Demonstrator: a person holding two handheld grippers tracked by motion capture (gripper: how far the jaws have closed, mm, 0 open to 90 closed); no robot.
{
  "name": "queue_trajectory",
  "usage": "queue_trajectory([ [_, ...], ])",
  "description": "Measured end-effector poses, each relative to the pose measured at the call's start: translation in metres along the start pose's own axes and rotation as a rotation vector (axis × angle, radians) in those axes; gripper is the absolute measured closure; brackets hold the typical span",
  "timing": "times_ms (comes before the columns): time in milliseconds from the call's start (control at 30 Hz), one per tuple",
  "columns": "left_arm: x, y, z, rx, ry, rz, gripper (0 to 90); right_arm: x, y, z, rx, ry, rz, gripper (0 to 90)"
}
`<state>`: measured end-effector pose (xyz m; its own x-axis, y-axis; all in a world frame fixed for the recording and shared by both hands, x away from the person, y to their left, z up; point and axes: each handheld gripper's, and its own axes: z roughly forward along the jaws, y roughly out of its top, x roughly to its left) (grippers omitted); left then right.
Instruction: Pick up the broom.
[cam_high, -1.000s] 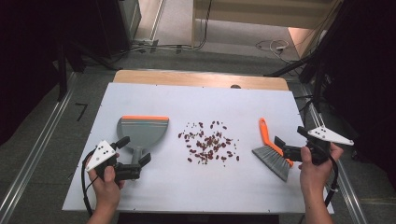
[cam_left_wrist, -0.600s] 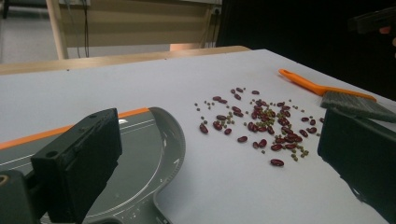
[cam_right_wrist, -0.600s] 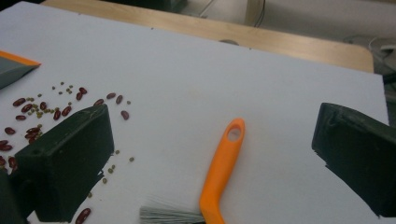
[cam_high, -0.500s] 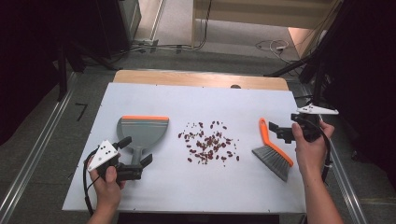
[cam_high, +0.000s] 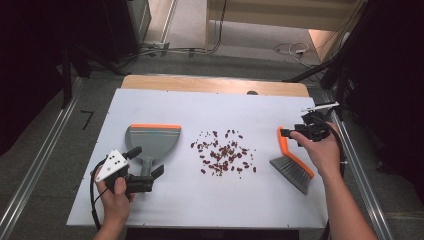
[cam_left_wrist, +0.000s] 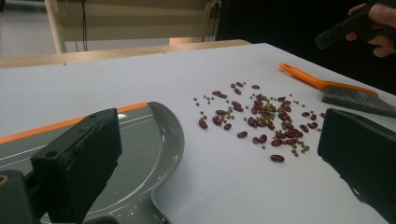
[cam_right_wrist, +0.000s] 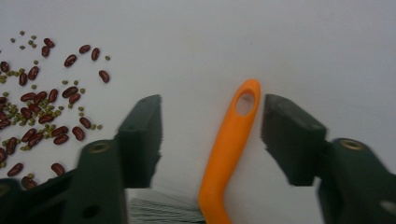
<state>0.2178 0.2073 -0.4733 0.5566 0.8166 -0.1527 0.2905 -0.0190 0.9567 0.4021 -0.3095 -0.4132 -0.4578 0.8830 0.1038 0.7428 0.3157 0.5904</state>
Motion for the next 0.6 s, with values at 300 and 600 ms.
queue_trajectory([
  [300, 0.001, 0.0, -0.001, -0.006, 0.0, -0.001, 0.4, 0.004, -0.004, 0.015, 0.128, -0.068, -0.011, 50.6],
  [600, 0.001, 0.0, -0.001, -0.004, 0.0, -0.001, 0.4, 0.007, -0.01, 0.03, 0.267, -0.111, 0.052, 60.3],
])
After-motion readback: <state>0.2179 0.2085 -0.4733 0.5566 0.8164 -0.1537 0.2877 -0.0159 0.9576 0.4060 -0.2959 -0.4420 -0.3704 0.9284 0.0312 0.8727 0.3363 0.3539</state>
